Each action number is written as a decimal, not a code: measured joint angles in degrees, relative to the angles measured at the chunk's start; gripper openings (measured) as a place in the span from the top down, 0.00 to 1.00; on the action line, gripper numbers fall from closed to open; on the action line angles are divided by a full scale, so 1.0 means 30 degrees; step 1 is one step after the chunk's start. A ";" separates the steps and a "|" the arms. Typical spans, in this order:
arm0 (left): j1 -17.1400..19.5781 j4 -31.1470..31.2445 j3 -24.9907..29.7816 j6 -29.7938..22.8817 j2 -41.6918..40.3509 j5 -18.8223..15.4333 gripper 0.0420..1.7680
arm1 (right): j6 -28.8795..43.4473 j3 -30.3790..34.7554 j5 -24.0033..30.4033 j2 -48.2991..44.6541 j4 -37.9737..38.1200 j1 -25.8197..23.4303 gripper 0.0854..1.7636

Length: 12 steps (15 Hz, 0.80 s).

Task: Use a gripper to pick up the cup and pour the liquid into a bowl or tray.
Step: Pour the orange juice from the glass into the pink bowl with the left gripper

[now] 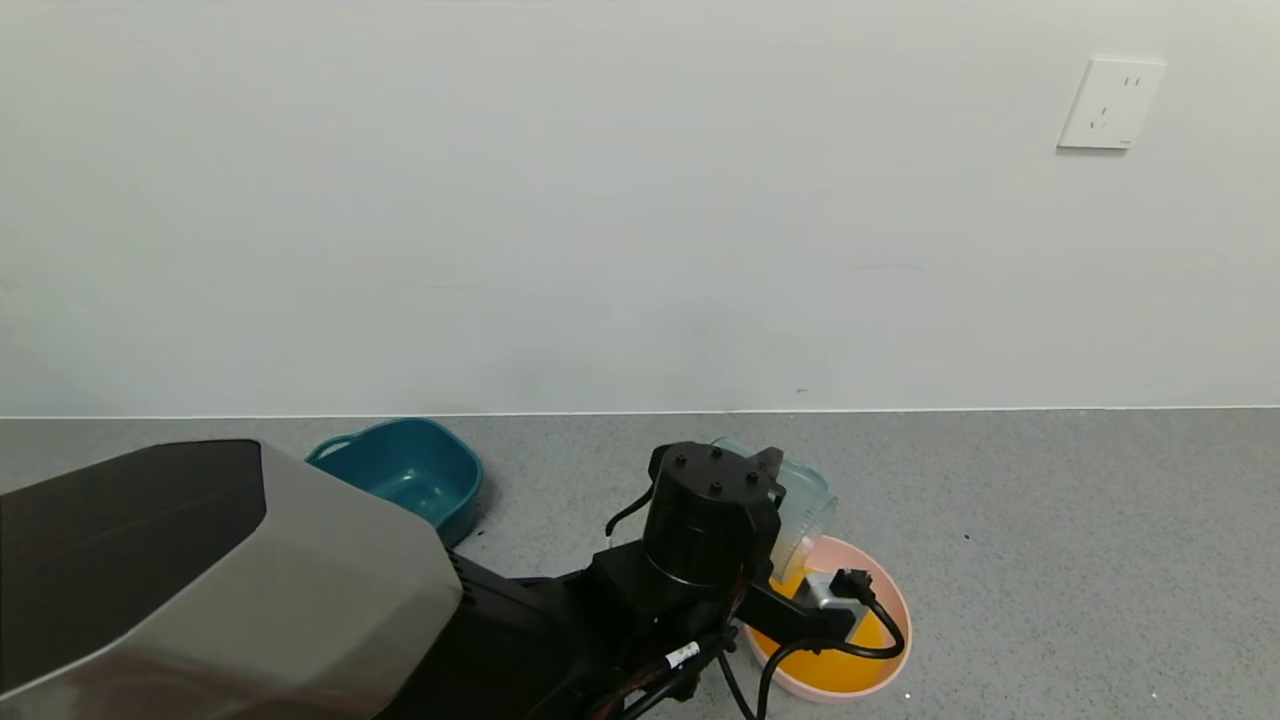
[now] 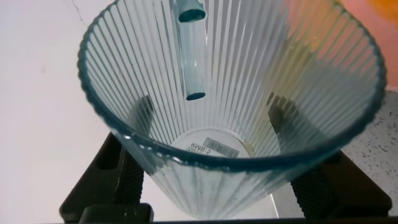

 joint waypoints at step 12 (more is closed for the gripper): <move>-0.0089 -0.0037 -0.0024 0.0085 0.0008 0.0191 0.27 | -0.0008 0.0000 0.0000 0.0000 0.0008 0.0000 0.03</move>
